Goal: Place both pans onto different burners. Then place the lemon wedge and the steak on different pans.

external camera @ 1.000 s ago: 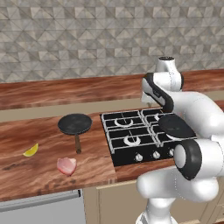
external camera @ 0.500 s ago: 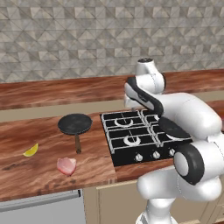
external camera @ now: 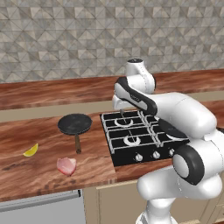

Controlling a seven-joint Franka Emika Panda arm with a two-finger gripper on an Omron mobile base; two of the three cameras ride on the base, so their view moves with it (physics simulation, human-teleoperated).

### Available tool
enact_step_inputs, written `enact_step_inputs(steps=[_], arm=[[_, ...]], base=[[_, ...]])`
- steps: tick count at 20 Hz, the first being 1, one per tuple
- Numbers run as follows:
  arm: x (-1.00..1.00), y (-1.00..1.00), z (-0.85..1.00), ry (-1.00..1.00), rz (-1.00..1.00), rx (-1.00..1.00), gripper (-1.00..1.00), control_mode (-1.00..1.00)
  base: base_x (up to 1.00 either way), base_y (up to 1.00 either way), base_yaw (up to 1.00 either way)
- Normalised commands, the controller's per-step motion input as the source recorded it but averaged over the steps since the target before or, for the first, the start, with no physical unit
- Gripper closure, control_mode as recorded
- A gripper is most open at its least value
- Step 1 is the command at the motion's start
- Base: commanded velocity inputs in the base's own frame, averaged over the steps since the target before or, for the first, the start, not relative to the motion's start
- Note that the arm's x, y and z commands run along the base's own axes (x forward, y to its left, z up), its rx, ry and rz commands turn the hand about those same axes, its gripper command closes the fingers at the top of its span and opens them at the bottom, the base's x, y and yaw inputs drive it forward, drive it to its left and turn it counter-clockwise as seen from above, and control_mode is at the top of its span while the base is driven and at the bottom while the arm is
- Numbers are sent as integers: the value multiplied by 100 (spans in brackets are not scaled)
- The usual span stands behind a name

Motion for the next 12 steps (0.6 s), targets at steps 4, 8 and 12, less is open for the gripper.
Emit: enact_step_inputs(steps=[4,8,12], arm=[[4,59,0,0,1,1,-100,-100],[9,56,0,0,0,2,-100,-100],[7,42,0,0,0,3,-100,-100]], base=[[0,0,0],[0,0,0],[0,0,0]])
